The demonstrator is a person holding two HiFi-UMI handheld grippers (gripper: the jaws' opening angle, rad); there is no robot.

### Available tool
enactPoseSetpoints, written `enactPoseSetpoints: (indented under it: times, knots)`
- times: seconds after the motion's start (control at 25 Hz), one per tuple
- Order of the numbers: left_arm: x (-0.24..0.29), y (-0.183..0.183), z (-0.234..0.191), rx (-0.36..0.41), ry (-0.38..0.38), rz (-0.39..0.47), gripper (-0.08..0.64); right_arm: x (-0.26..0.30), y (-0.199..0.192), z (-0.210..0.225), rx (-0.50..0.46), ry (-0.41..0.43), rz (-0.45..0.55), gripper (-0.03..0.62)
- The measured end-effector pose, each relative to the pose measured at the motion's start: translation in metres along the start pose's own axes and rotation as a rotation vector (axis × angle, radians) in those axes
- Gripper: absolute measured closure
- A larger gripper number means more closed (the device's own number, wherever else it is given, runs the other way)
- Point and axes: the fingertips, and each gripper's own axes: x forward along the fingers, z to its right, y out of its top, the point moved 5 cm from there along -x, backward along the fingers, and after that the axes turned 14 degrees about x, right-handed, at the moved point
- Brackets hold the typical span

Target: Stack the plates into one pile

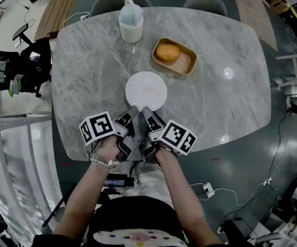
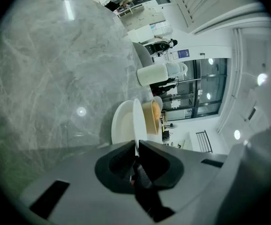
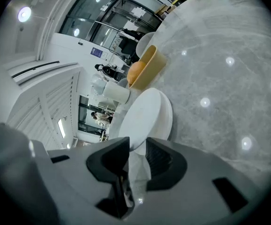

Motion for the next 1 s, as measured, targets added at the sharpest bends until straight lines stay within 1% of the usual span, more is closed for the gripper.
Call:
enactPoseSetpoints:
  times: [0.16, 0.24, 0.44, 0.68, 0.8, 0.88, 1.0]
  knots:
    - [0.000, 0.000, -0.001, 0.000, 0.002, 0.001, 0.532, 0.001, -0.004, 0.002, -0.011, -0.024, -0.051, 0.464]
    - [0.000, 0.000, -0.001, 0.000, 0.003, 0.004, 0.537, 0.000, -0.008, 0.003, -0.013, -0.023, -0.078, 0.440]
    - [0.001, 0.002, -0.005, -0.004, 0.019, 0.002, 0.537, -0.005, -0.019, 0.001, -0.015, 0.017, -0.133, 0.445]
    - [0.003, 0.003, -0.011, 0.013, 0.046, -0.010, 0.535, -0.021, -0.033, -0.001, -0.061, 0.073, -0.209, 0.457]
    - [0.004, 0.002, -0.015, 0.017, 0.062, -0.028, 0.534, -0.031, -0.039, 0.002, -0.104, 0.071, -0.238, 0.454]
    - [0.004, 0.002, -0.017, 0.023, 0.074, -0.036, 0.534, -0.037, -0.042, 0.004, -0.116, 0.068, -0.249, 0.451]
    - [0.004, 0.004, -0.018, 0.036, 0.094, -0.046, 0.532, -0.046, -0.041, 0.009, -0.142, 0.054, -0.243, 0.448]
